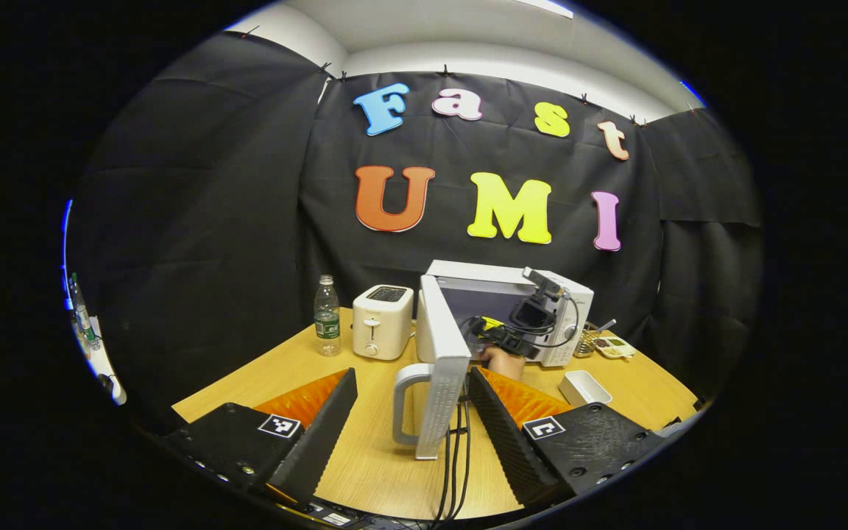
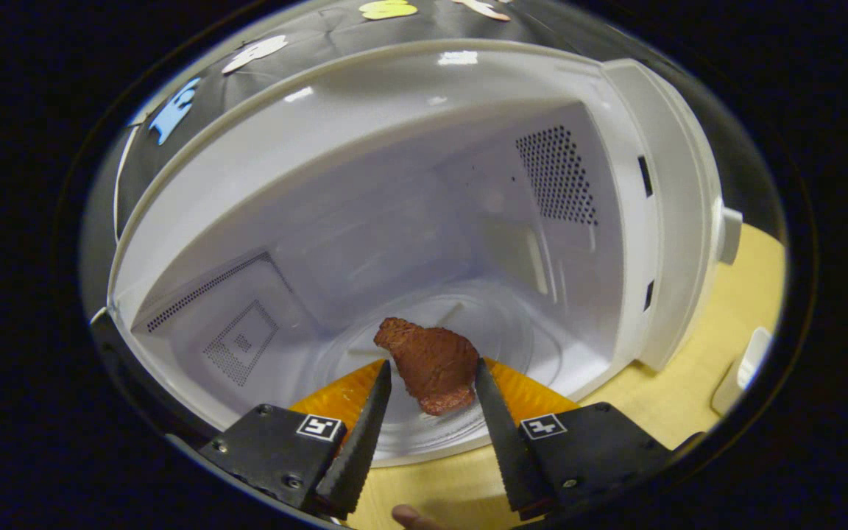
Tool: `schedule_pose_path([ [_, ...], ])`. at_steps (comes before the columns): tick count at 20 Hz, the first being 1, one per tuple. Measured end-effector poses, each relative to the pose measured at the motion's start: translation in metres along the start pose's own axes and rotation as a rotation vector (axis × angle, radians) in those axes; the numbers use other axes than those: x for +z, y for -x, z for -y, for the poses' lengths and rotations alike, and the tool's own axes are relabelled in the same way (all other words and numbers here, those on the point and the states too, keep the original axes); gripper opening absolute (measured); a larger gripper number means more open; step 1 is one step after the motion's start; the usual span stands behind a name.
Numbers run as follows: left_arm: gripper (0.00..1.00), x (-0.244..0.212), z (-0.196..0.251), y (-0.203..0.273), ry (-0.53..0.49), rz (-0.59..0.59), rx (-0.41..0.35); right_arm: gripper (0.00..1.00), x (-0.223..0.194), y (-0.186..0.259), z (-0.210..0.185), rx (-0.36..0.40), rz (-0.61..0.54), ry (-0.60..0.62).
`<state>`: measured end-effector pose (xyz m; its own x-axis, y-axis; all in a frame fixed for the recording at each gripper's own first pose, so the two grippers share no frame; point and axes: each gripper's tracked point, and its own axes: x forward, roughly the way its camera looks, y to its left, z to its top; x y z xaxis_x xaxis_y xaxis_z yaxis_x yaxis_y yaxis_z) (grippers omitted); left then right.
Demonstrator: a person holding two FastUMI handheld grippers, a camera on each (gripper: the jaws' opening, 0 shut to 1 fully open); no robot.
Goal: Open the microwave oven with the left hand, put the food in, and close the microwave oven.
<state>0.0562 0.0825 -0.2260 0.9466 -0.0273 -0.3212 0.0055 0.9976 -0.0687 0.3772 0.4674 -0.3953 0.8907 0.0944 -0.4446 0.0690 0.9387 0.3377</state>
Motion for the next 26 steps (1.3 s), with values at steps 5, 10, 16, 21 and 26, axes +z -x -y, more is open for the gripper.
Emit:
schedule_pose_path([
  [5, 0.94, -0.003, -0.029, 0.001, 0.029, 0.015, 0.039, 0.71, 0.019, 0.045, 0.009, 0.086, -0.008, 0.051],
  [10, 0.94, -0.006, -0.042, -0.009, 0.036, 0.027, 0.057, 0.70, 0.062, 0.110, 0.041, 0.144, 0.037, 0.125],
  [16, 0.93, -0.008, -0.036, -0.026, 0.084, 0.047, 0.003, 0.75, 0.094, 0.219, 0.083, 0.270, 0.059, 0.111],
  [21, 0.43, -0.002, -0.049, -0.039, 0.019, 0.120, 0.036, 0.68, 0.141, 0.324, 0.132, 0.291, 0.238, 0.245],
  [26, 0.00, -0.001, -0.050, -0.054, 0.001, 0.158, 0.031, 0.82, 0.153, 0.390, 0.177, 0.291, 0.294, 0.339],
])
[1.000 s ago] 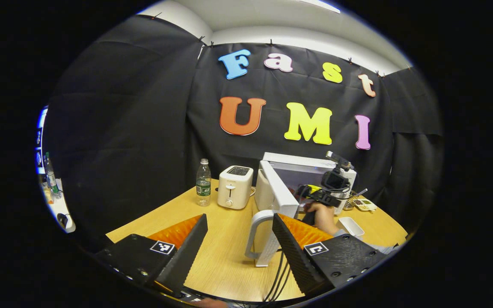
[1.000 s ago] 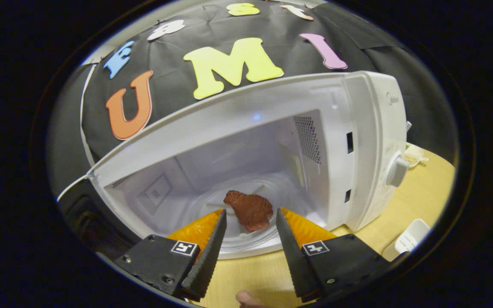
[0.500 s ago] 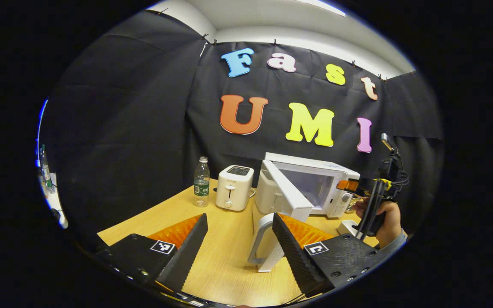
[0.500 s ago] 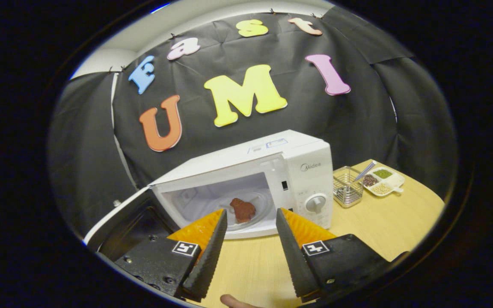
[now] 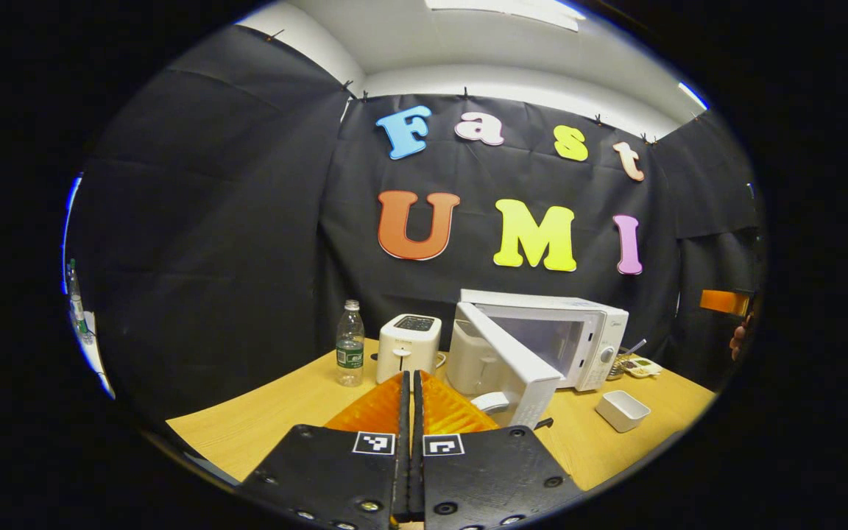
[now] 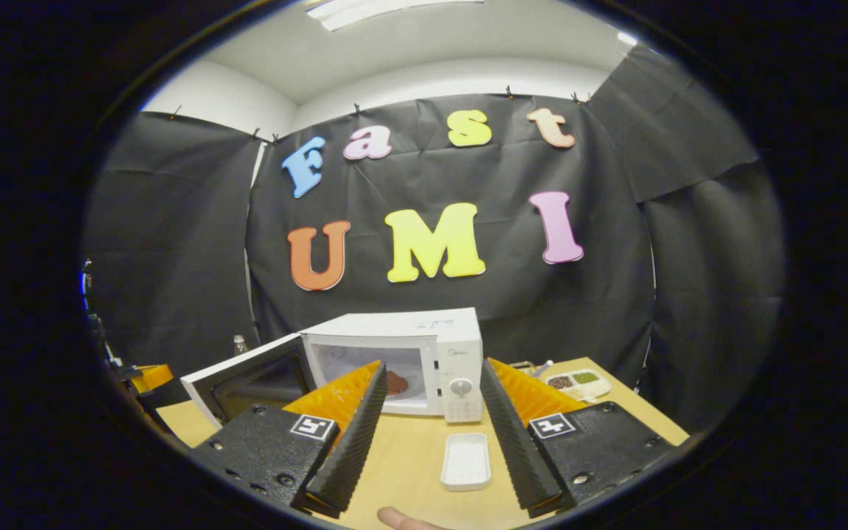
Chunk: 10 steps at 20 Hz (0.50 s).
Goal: Open the microwave oven with the left hand, put the food in, and close the microwave oven.
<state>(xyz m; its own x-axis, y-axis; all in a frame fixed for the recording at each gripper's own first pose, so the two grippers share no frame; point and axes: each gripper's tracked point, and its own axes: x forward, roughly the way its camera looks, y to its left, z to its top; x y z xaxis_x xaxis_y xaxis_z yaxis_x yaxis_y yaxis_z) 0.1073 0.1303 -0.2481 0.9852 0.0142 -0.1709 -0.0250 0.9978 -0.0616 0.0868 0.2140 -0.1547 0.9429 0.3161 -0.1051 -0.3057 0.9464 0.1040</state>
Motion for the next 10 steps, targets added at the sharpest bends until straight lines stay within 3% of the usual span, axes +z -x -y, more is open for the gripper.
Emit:
schedule_pose_path([
  [1, 0.00, -0.002, -0.004, -0.005, -0.011, 0.000, 0.009, 0.77, 0.001, 0.009, 0.004, 0.000, -0.007, 0.020],
  [3, 0.00, -0.013, -0.004, -0.014, -0.015, -0.014, 0.001, 0.78, 0.003, 0.023, 0.006, 0.009, -0.014, 0.048],
  [4, 0.00, -0.021, -0.003, -0.017, -0.010, -0.031, -0.004, 0.80, 0.004, 0.029, 0.008, 0.009, -0.019, 0.062],
  [6, 0.00, -0.027, 0.001, -0.023, -0.002, -0.038, -0.015, 0.96, 0.011, 0.038, 0.016, -0.009, -0.003, 0.071],
  [10, 0.00, -0.042, 0.016, -0.025, -0.006, -0.057, -0.052, 0.96, 0.029, 0.048, 0.026, -0.012, 0.024, 0.043],
])
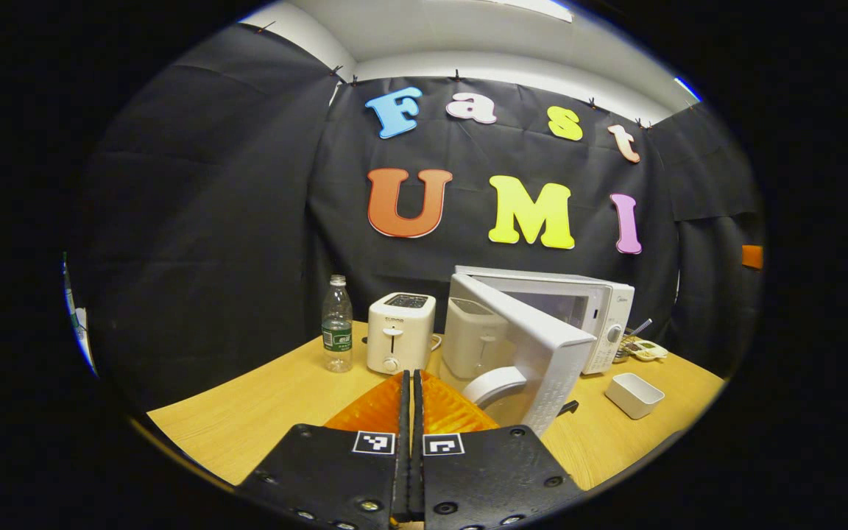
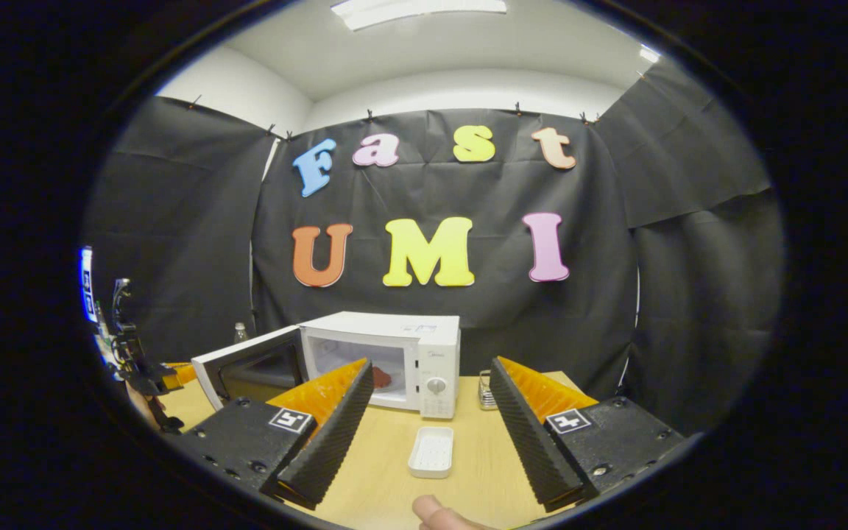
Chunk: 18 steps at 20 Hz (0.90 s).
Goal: Open the microwave oven with the left hand, put the food in, and close the microwave oven.
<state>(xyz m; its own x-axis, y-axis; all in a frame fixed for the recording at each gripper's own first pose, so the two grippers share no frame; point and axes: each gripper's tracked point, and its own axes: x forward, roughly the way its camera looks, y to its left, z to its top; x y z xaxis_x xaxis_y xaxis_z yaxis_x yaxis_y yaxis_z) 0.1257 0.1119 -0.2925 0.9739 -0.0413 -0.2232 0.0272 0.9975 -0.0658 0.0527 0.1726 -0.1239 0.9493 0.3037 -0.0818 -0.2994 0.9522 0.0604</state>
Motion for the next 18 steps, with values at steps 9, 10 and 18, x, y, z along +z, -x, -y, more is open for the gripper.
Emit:
schedule_pose_path([
  [9, 0.00, -0.013, 0.067, -0.008, 0.000, -0.008, -0.111, 0.96, 0.046, 0.028, 0.055, -0.072, 0.094, 0.021],
  [10, 0.00, -0.013, 0.077, -0.010, -0.012, -0.004, -0.128, 1.00, 0.049, 0.030, 0.059, -0.073, 0.102, 0.017],
  [18, 0.00, -0.023, 0.158, -0.051, -0.026, -0.009, -0.256, 0.95, 0.044, 0.035, 0.118, -0.151, 0.092, -0.029],
])
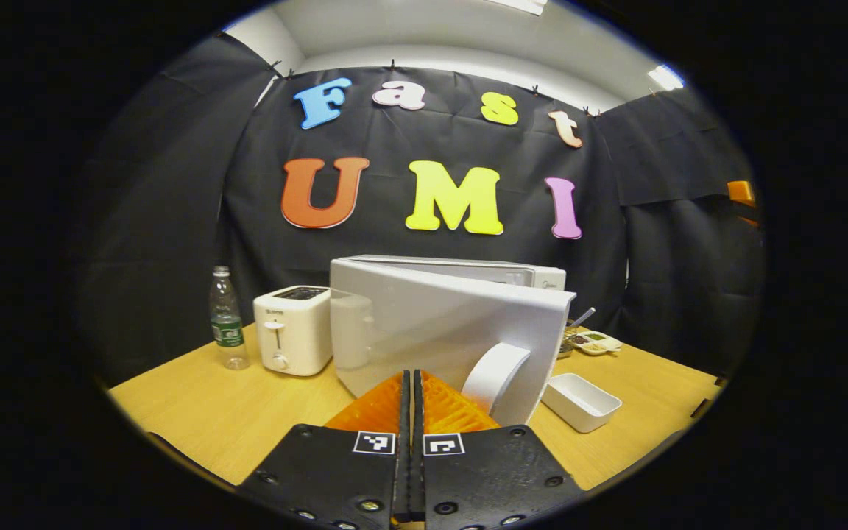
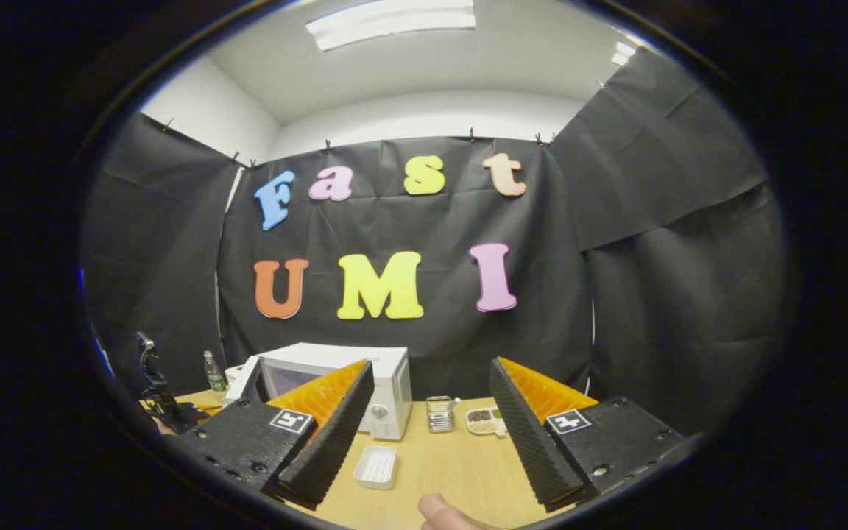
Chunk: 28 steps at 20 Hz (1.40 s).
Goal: Open the microwave oven with the left hand, put the food in, and close the microwave oven.
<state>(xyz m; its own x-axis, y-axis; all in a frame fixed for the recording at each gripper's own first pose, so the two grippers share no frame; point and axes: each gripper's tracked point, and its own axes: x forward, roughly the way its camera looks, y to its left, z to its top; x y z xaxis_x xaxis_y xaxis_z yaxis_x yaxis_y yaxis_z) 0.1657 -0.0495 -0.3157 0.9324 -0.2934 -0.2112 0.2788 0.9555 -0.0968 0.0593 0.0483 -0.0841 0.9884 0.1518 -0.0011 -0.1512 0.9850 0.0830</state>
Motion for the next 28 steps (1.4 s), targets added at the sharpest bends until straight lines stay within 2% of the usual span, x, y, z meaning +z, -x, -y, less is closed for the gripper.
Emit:
schedule_pose_path([
  [2, 0.00, -0.001, 0.010, -0.018, 0.001, 0.000, -0.033, 1.00, -0.003, 0.001, 0.011, -0.012, -0.008, -0.019],
  [4, 0.00, -0.007, 0.025, -0.034, -0.005, -0.017, -0.076, 1.00, -0.007, 0.000, 0.019, -0.013, -0.016, -0.031],
  [5, 0.00, -0.009, 0.033, -0.043, -0.007, -0.027, -0.101, 0.95, -0.006, 0.000, 0.025, -0.024, -0.014, -0.029],
  [8, 0.00, -0.015, 0.045, -0.067, -0.007, -0.064, -0.114, 0.99, -0.003, -0.002, 0.044, -0.077, 0.005, -0.016],
  [15, 0.00, -0.012, 0.072, -0.116, 0.025, -0.068, -0.150, 0.98, -0.003, -0.009, 0.054, -0.050, 0.010, -0.002],
  [25, 0.00, -0.012, 0.080, -0.195, 0.071, -0.119, -0.093, 0.98, 0.002, -0.005, 0.076, -0.066, 0.011, 0.018],
  [28, 0.00, -0.012, 0.092, -0.216, 0.115, -0.156, -0.090, 0.98, 0.007, 0.006, 0.083, -0.079, 0.014, 0.029],
])
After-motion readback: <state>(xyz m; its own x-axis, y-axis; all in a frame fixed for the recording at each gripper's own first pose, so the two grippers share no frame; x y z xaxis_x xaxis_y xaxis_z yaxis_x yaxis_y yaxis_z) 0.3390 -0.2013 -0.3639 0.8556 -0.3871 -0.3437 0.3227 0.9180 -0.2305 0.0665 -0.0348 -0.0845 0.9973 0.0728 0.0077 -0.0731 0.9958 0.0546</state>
